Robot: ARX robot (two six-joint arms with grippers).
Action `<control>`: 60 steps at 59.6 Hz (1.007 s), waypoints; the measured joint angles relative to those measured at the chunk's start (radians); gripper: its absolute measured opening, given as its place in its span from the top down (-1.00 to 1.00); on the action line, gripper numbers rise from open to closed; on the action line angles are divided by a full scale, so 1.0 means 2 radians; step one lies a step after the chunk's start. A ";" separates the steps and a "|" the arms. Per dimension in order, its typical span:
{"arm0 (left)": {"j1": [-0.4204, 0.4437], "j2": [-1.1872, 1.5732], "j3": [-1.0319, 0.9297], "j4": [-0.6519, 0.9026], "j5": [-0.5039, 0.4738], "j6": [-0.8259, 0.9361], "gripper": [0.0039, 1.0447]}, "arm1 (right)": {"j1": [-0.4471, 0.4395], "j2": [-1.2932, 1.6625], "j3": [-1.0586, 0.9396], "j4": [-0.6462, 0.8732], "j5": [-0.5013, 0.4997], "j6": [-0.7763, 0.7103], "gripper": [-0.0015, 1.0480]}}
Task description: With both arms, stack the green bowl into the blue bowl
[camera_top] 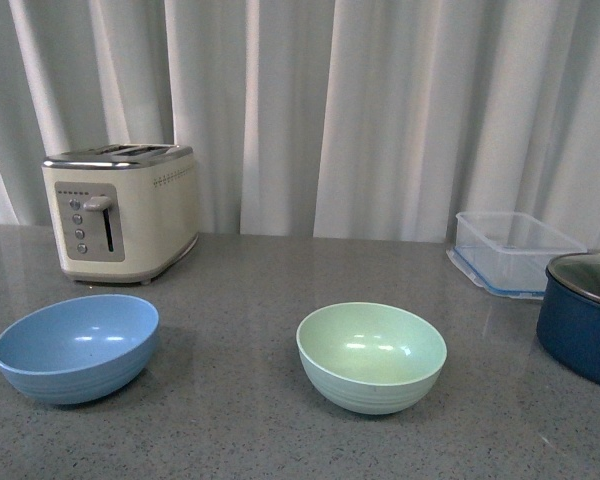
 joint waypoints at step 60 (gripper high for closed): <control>-0.044 0.316 0.244 0.042 -0.057 0.011 -0.87 | 0.000 0.000 0.000 0.000 0.000 0.000 -0.81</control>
